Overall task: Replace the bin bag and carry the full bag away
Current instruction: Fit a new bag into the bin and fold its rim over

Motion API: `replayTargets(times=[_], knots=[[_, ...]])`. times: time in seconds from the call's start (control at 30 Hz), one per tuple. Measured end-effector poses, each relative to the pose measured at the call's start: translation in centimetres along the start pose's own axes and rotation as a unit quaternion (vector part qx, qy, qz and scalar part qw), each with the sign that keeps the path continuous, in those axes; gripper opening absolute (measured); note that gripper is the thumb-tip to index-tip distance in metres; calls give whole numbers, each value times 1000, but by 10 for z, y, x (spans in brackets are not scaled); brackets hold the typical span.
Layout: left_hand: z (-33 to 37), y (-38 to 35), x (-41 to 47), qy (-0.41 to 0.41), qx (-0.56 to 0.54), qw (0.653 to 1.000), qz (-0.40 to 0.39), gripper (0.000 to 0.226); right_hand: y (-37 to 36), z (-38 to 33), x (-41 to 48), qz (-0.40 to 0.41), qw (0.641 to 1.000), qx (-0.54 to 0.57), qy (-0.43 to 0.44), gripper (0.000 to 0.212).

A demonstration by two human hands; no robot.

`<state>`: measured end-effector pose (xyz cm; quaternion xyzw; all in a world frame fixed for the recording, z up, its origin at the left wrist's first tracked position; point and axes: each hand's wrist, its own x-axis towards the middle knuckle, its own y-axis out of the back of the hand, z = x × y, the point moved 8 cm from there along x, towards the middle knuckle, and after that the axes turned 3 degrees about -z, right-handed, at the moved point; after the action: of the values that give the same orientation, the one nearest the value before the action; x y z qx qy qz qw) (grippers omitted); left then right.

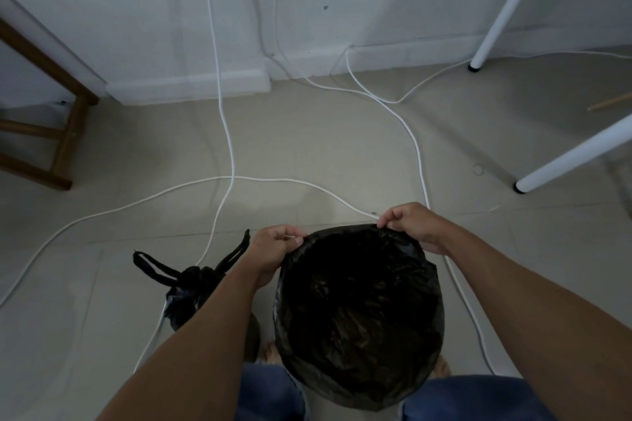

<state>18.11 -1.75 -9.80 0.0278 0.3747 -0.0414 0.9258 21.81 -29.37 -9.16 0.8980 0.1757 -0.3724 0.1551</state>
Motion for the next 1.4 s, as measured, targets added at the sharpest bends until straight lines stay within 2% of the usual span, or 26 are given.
replayTargets(times=[0.17, 0.23, 0.27, 0.33, 0.4, 0.43, 0.47, 0.57, 0.9, 0.93, 1.0, 1.07, 1.13, 1.2, 1.27, 1.4], knots=[[0, 3, -2, 5, 41, 999, -1, 16, 0, -3, -3, 27, 999, 12, -31, 30], [2, 3, -3, 0, 76, 997, 6, 17, 0, -3, -5, 47, 998, 20, -39, 14], [4, 4, -4, -5, 98, 995, 10, 18, 0, -3, -6, 48, 998, 12, -35, 17], [7, 4, -7, -21, 137, 990, 19, 19, -2, -3, -8, 37, 998, -47, -25, 39], [14, 1, -12, -53, 178, 982, 25, 9, -2, -9, -10, 44, 991, -125, 8, 35], [20, -2, -14, -75, 219, 973, 25, 1, -3, -13, -11, 51, 985, -160, 25, 28], [26, -5, -16, -98, 288, 952, 30, 8, -3, -17, -12, 62, 978, -193, 43, 24], [37, -16, -19, -130, 478, 867, 47, 18, -7, -26, -16, 89, 959, -254, 88, 19], [36, -27, -23, -123, 610, 781, 62, 26, -8, -33, -20, 127, 935, -307, 125, 15], [34, -26, -23, -117, 610, 781, 61, 29, -9, -33, -20, 127, 933, -313, 124, 16], [32, -19, -23, -100, 568, 814, 67, 35, -9, -31, -20, 123, 935, -312, 114, 22], [35, -8, -26, -96, 491, 861, 91, 39, -7, -27, -23, 107, 948, -282, 102, 42], [42, 4, -30, -103, 439, 883, 130, 39, -1, -28, -29, 107, 960, -241, 94, 61], [49, 10, -33, -114, 411, 891, 153, 36, 8, -32, -35, 134, 962, -222, 87, 61], [54, 4, -35, -130, 411, 892, 137, 35, 15, -34, -41, 152, 957, -236, 72, 51], [53, -24, -32, -129, 493, 858, 65, 28, 9, -28, -50, 111, 925, -364, 19, 50]])
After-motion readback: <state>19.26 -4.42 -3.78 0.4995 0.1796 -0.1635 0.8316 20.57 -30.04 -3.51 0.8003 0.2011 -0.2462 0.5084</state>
